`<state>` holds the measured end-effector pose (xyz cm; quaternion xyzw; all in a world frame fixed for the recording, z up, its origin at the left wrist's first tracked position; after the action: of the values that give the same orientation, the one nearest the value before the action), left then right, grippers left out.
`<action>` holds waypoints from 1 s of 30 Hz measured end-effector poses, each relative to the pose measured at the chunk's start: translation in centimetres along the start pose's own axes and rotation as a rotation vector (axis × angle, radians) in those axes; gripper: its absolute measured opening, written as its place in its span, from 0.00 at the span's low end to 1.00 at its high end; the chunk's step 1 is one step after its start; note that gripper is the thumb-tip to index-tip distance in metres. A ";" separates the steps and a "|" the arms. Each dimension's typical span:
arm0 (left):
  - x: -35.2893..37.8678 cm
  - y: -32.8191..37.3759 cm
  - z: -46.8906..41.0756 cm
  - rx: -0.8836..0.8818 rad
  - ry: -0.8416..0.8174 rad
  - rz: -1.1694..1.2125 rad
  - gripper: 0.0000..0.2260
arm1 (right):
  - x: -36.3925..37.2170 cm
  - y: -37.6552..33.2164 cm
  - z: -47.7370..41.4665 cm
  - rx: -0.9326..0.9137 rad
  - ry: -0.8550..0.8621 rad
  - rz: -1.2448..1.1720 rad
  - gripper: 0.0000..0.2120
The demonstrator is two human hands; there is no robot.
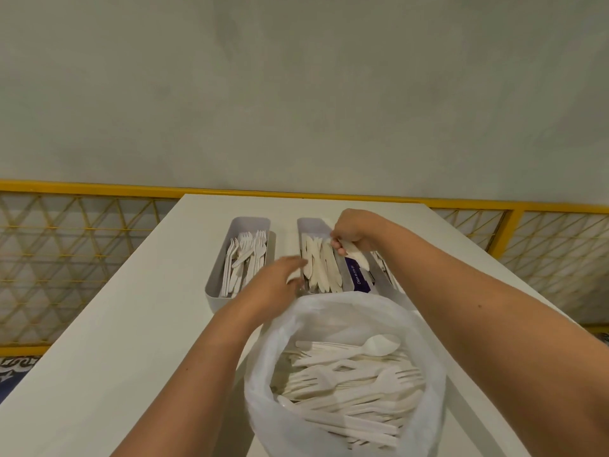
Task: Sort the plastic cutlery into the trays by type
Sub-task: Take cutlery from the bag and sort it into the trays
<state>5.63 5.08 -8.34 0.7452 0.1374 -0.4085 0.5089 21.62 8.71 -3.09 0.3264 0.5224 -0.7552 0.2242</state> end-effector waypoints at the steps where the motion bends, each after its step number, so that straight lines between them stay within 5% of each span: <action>1: 0.4 -0.2 0.1 -0.013 -0.082 -0.048 0.20 | 0.2 0.0 -0.5 0.024 0.016 -0.006 0.11; 11: 1.2 -0.3 0.0 -0.009 -0.198 -0.123 0.20 | 2.2 -0.5 -1.2 -0.086 0.141 0.351 0.13; 17: 0.9 -0.4 0.2 -0.009 -0.178 -0.111 0.20 | 1.5 0.0 0.4 -0.194 0.167 0.340 0.17; 23: -0.5 1.0 0.5 0.004 -0.045 -0.001 0.14 | 0.5 1.4 5.7 -0.366 0.056 0.017 0.11; 27: -1.7 3.3 1.1 0.110 0.105 0.089 0.04 | 0.8 3.8 10.0 -0.495 -0.184 -0.181 0.06; 30: -0.9 5.4 2.0 0.148 -0.053 0.126 0.07 | 1.4 5.9 10.7 -0.481 -0.247 -0.084 0.06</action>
<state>7.47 1.15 -4.44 0.7770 0.0461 -0.4041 0.4805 21.93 -3.41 -5.32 0.1470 0.6687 -0.6521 0.3257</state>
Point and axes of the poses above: each hand's wrist, its own z-axis away from the middle knuckle, its own x-axis out of the palm, y = z × x, the point moved 3 cm from there along -z, towards the middle knuckle, and after that the axes turned 3 degrees about y, right-handed, at the moved point
